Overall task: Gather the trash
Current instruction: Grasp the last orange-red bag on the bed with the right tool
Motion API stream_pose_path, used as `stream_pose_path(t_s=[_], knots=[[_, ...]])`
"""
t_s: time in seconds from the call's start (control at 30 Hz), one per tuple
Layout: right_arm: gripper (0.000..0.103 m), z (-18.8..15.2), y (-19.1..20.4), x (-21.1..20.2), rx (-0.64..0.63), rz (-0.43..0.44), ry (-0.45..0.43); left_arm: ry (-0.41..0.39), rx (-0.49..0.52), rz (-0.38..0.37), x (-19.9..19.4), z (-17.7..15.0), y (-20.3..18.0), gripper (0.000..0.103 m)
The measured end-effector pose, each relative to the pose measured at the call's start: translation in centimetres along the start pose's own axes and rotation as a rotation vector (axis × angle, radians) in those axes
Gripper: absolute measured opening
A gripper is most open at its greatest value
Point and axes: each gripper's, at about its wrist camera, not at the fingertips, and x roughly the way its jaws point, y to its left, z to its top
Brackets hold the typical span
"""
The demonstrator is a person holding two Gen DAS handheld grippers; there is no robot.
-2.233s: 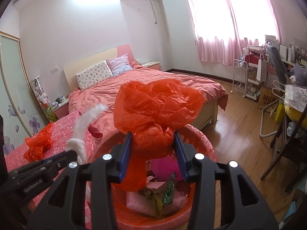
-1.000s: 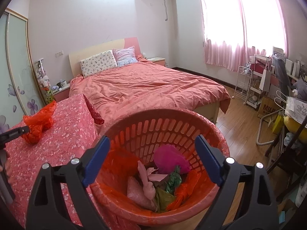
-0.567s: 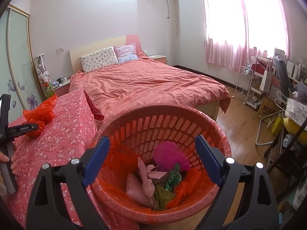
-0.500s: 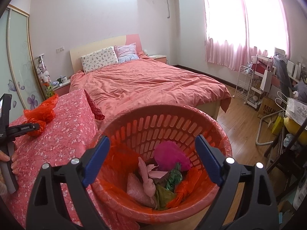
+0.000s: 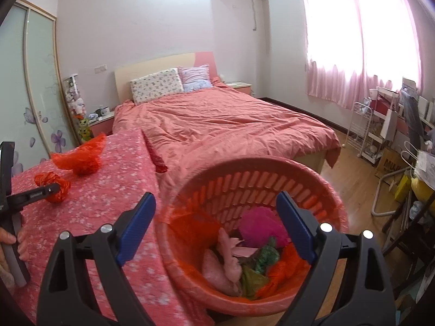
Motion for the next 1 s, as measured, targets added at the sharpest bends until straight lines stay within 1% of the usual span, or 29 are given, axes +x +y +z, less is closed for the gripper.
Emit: stream_pose_path(t_s=[0.23, 0.37, 0.43, 0.6, 0.7, 0.8, 0.93, 1.0], knots=[[0.088, 0.7, 5.1, 0.7, -0.056, 0.08, 0.012, -0.044, -0.047, 0.023, -2.8, -1.0, 4.3, 0.05], [0.088, 1.6, 9.8, 1.9, -0.108, 0.148, 0.019, -0.066, -0.089, 0.056, -4.1, -1.2, 7.6, 0.05], [0.088, 2.0, 11.7, 2.7, -0.121, 0.176, 0.027, -0.082, -0.108, 0.084, -4.8, -1.3, 9.2, 0.05], [0.089, 3.3, 17.9, 6.0, -0.135, 0.256, 0.063, -0.113, -0.127, 0.142, -5.9, -1.4, 12.3, 0.05], [0.092, 4.0, 21.4, 8.5, -0.138, 0.265, 0.076, -0.127, -0.149, 0.157, -6.1, -1.5, 14.0, 0.05], [0.092, 4.8, 24.6, 11.0, -0.158, 0.244, 0.081, -0.141, -0.167, 0.169, -6.2, -1.4, 15.3, 0.05], [0.092, 5.7, 27.1, 14.3, -0.158, 0.205, 0.093, -0.149, -0.178, 0.172, -6.2, -1.3, 16.6, 0.05], [0.092, 6.1, 27.9, 16.1, -0.15, 0.177, 0.122, -0.15, -0.176, 0.176, -6.2, -1.2, 17.1, 0.05]])
